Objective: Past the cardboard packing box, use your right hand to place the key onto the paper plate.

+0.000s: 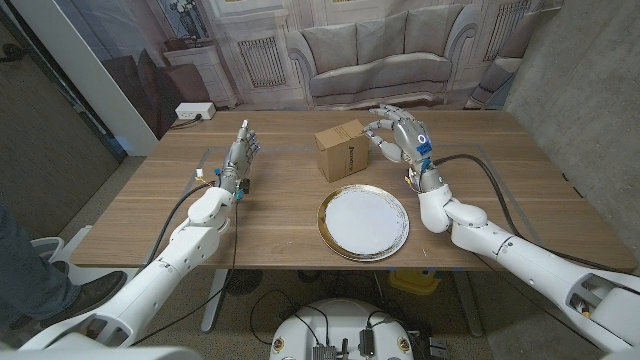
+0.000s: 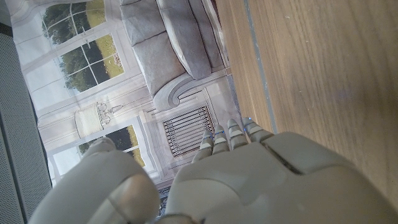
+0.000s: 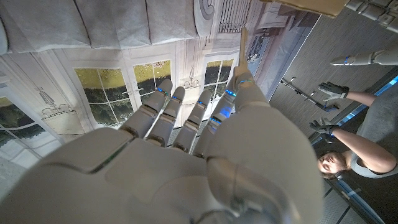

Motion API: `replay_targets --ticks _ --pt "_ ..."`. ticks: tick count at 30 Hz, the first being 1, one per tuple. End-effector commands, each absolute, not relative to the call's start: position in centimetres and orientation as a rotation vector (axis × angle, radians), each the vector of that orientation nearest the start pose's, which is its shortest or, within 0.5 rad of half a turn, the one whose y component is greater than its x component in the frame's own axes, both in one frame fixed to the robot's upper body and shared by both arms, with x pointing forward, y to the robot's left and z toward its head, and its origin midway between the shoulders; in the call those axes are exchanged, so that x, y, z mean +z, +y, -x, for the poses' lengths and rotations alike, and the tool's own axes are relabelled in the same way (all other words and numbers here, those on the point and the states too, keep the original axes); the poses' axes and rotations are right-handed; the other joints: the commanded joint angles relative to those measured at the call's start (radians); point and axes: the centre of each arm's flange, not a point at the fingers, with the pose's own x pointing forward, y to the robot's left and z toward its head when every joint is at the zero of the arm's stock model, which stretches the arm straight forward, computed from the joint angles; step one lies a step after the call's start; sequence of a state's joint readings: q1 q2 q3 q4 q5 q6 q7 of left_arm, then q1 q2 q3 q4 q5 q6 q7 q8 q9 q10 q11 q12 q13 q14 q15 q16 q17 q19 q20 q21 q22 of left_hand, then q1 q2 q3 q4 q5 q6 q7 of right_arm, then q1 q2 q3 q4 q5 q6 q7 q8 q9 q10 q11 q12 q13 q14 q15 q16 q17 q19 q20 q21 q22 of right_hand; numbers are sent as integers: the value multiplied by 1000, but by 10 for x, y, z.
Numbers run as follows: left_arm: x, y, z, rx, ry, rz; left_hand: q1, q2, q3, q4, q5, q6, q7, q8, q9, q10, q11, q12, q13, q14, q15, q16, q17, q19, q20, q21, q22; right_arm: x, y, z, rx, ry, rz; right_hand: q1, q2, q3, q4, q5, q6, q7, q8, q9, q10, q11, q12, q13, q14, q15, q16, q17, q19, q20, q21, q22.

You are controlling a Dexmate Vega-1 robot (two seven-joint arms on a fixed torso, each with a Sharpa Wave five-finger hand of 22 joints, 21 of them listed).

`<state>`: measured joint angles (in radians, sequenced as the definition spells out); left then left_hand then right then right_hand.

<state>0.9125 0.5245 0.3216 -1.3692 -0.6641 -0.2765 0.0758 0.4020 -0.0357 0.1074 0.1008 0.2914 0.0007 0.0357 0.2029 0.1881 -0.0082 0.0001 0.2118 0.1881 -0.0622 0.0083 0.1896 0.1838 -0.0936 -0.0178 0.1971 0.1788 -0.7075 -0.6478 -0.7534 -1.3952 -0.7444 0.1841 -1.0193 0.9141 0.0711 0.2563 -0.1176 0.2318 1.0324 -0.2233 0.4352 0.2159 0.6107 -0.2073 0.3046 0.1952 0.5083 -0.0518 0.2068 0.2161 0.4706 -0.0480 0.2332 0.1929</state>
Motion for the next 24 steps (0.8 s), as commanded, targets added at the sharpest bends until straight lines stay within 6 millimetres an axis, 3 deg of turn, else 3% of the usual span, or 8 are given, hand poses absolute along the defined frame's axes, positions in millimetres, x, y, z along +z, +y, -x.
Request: replay_targets --ticks 1,24 --pt "-39 312 -639 -101 -586 95 2 7 -2 -2 -2 7 7 -3 2 4 0 -5 6 -1 1 0 2 -7 1 2 2 -11 -196 -571 -386 -1359 1076 4 1 -3 -3 -4 12 -1 5 3 5 -2 -2 2 -3 -144 -2 2 3 -96 0 3" --pt "-36 314 -636 -91 -590 87 4 9 -5 -2 -2 8 7 -3 2 4 1 -5 6 -2 0 0 2 -7 2 2 2 -21 -197 -557 -294 -1301 1069 4 0 -6 -3 -5 15 -1 3 -1 1 -2 -7 2 -8 -144 -5 2 0 -95 -2 3"
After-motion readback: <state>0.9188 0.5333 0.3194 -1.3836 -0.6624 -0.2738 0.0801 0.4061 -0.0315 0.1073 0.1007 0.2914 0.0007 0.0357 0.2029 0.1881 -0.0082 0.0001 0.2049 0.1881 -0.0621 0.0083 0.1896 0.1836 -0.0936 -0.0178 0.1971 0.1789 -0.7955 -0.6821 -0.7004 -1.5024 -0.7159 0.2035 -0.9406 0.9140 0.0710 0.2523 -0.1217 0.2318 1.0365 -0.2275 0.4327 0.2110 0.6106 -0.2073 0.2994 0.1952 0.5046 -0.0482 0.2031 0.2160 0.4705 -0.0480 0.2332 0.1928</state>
